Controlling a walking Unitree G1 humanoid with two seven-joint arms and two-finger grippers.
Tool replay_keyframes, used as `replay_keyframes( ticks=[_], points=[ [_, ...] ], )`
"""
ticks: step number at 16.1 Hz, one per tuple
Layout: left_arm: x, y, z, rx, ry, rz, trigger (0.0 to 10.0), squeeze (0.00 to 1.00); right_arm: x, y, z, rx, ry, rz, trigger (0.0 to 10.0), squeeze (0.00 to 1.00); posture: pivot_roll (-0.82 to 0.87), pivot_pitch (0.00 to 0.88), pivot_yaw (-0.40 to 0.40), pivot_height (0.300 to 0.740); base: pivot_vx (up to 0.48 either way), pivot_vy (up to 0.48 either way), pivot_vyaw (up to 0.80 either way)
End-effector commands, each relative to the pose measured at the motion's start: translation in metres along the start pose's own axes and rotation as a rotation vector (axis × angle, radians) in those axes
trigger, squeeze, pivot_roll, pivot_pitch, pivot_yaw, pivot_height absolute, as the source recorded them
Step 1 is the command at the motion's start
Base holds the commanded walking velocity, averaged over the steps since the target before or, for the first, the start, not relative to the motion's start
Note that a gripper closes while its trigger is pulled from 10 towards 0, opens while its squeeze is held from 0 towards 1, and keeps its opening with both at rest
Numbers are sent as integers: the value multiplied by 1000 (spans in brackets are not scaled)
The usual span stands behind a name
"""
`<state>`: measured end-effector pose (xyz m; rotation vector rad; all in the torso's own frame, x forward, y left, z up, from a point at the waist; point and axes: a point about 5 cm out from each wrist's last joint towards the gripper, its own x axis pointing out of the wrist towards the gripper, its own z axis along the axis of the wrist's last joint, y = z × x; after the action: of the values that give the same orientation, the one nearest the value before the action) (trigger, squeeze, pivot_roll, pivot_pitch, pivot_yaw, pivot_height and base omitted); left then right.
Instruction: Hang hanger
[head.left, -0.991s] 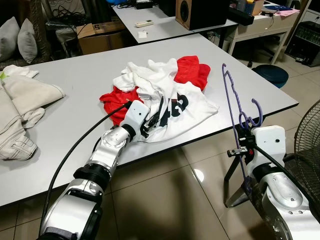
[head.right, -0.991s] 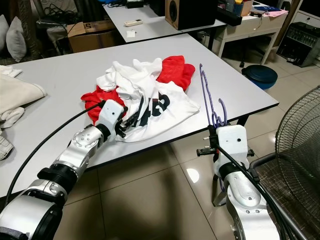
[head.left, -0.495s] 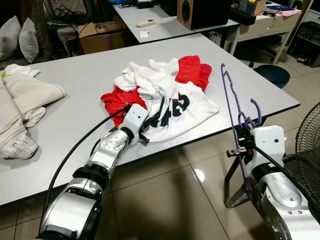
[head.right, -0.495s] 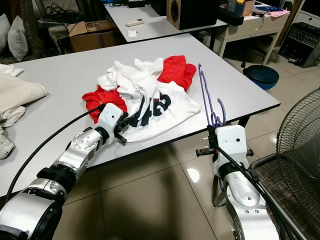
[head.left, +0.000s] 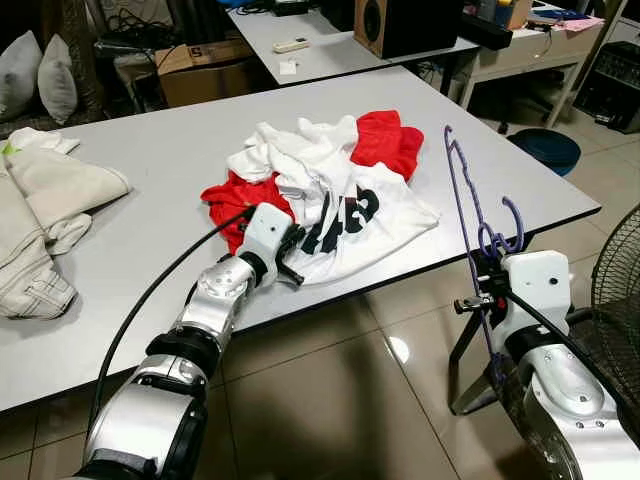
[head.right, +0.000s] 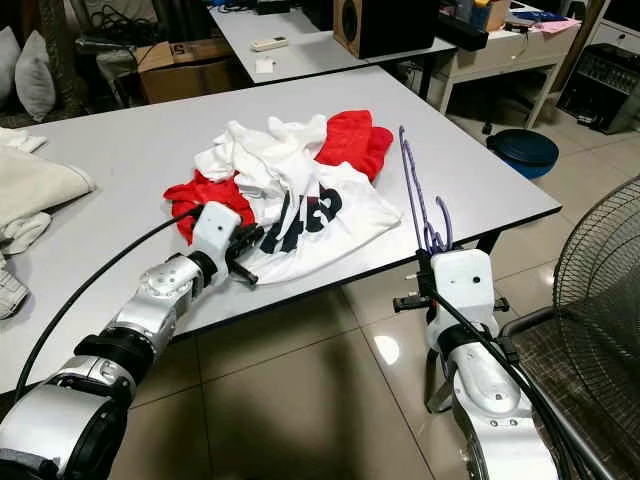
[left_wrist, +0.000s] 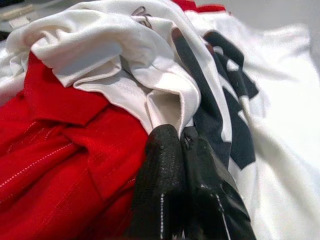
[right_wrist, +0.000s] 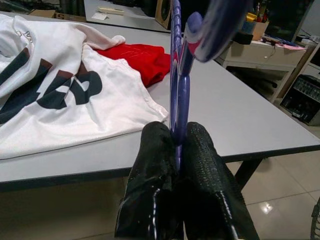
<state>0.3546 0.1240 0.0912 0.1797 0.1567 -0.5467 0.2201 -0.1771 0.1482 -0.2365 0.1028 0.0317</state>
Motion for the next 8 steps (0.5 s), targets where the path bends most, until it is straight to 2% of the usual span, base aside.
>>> replay_keyframes(
  ticks=[1, 2, 3, 6, 7, 8],
  points=[
    [3, 4, 11, -26, -33, -4, 0, 0, 2, 0, 1, -3, -12, -9, 10000, 0, -113, 0, 77, 740, 0, 0, 0],
    [3, 5, 16, -82, -65, -18, 0, 0, 2, 1, 1, -4, -12, -12, 10000, 0, -114, 0, 79, 740, 0, 0, 0],
    [3, 8, 27, -184, -134, -47, 0, 0, 1, 1, 0, -4, -13, -17, 10000, 0, -115, 0, 81, 740, 0, 0, 0],
    [3, 15, 43, -287, -215, -68, 0, 0, 1, 0, 0, -5, -14, -25, 10000, 0, -115, 0, 86, 740, 0, 0, 0],
    [2, 33, 70, -495, -347, -19, 0, 0, 1, -1, 0, -4, -16, -32, 10000, 0, -112, 0, 87, 740, 0, 0, 0],
    [1, 43, 83, -584, -408, 6, 0, 0, 1, 0, -1, -3, -17, -33, 10000, 0, -111, 0, 90, 740, 0, 0, 0]
  ],
)
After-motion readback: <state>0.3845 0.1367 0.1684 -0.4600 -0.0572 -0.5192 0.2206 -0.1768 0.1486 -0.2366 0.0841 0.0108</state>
